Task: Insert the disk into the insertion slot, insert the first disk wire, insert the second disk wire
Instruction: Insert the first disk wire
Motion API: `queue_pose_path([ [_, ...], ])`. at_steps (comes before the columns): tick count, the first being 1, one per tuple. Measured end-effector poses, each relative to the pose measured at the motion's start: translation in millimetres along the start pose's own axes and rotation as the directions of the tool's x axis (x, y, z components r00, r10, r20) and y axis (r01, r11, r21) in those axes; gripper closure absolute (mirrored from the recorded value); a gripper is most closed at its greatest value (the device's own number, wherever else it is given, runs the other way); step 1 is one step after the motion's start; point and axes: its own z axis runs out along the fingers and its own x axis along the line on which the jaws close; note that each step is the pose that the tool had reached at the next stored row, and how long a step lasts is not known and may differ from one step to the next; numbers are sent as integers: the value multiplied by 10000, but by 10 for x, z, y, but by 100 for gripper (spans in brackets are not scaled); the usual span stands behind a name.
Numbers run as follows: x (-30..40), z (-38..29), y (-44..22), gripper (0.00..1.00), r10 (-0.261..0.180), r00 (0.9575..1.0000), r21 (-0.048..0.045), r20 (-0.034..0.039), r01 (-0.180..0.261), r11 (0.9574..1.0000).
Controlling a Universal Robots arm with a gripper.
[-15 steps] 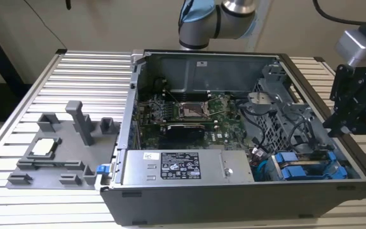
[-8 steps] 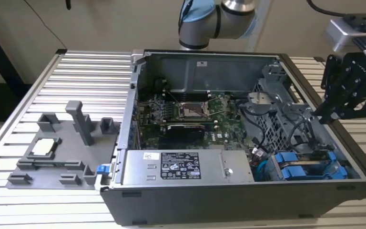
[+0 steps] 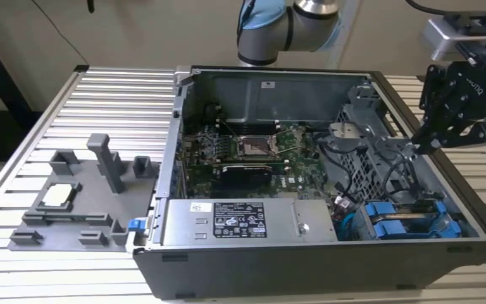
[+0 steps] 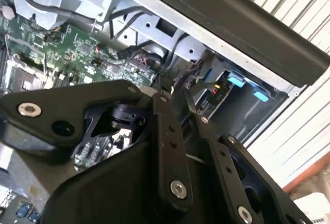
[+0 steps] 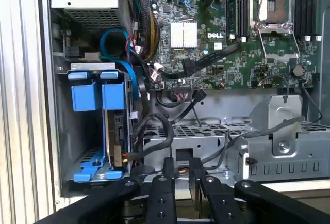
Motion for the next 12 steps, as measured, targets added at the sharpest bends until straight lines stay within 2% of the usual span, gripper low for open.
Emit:
queue_pose_path([
  [1, 1, 0, 13, 73, 1, 9999, 11, 132, -1, 10000],
  [2, 1, 0, 27, 73, 1, 9998, 19, 191, -1, 10000],
  [3, 1, 0, 41, 73, -4, 9998, 25, 215, 4, 10000],
  [12, 4, 0, 116, 73, -570, 9980, 1, 264, 570, 9984],
])
